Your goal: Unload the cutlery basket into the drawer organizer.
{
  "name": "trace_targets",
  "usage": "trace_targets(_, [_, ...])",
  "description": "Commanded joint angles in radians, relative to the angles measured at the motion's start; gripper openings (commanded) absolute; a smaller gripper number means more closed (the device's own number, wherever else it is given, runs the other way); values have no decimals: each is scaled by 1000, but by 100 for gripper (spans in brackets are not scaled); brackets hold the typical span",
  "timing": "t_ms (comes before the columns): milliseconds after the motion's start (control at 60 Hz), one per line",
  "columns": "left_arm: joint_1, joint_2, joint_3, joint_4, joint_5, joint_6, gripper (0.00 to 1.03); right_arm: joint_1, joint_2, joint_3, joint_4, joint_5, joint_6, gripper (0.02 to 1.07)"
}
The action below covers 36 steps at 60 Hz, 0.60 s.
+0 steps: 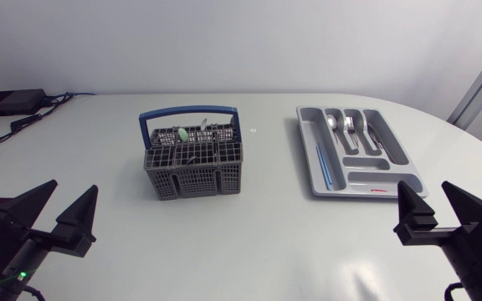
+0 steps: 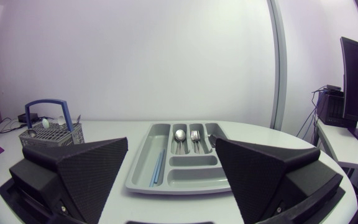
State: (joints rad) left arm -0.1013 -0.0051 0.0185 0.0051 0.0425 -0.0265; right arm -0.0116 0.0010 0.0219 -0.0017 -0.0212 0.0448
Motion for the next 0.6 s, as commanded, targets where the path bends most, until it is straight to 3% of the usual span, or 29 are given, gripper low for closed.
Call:
trace_targets(0, [-1,-10,-11,6,-10,-7,99,12,-9,-23,-1,7,7,104])
trace_targets(267, [22,30,112,29,-12,-3,99,13,-7,-7,19,7,-17,104])
trace_targets(583, [12,450,362,22,-23,20,99,24,36,61,55,9,-46,103])
